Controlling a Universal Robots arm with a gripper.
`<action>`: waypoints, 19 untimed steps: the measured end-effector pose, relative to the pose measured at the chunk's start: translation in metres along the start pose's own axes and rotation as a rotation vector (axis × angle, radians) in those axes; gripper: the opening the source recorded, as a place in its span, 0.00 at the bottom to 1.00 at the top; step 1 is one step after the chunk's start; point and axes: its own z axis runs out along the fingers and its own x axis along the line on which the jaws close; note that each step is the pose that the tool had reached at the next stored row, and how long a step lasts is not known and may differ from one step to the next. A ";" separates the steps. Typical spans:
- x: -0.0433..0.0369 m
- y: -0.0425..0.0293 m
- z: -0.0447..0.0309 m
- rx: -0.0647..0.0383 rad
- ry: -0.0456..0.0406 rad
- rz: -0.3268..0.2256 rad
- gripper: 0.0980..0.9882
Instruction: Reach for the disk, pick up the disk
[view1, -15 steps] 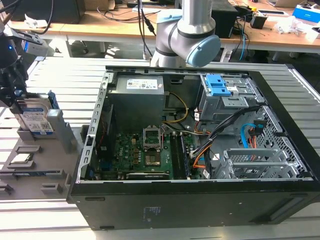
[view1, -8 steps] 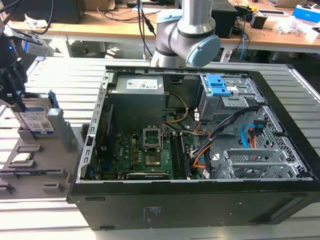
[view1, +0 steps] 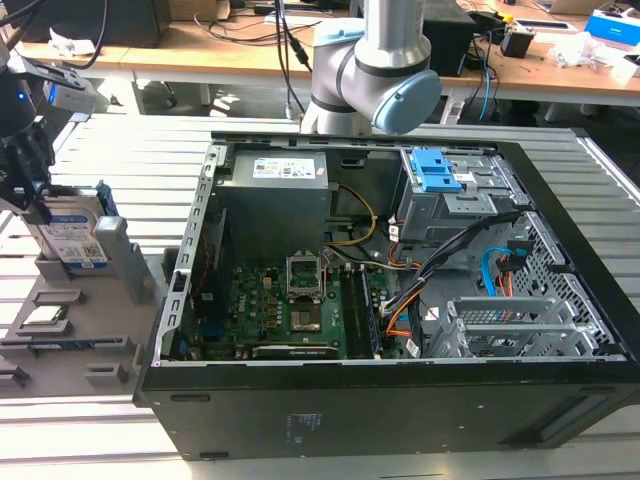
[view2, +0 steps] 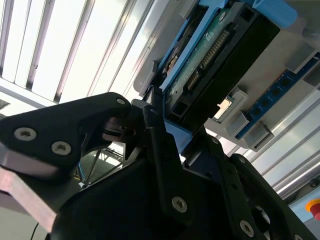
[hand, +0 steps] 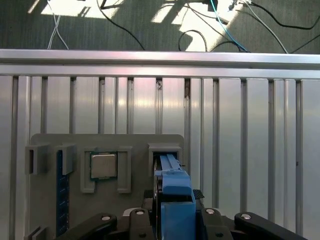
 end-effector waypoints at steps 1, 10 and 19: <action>0.0000 0.0000 0.0001 0.000 0.0000 0.000 0.30; 0.0000 0.0000 0.0000 0.000 -0.0001 0.000 0.30; -0.0001 0.0002 -0.0118 0.000 0.0002 0.000 0.30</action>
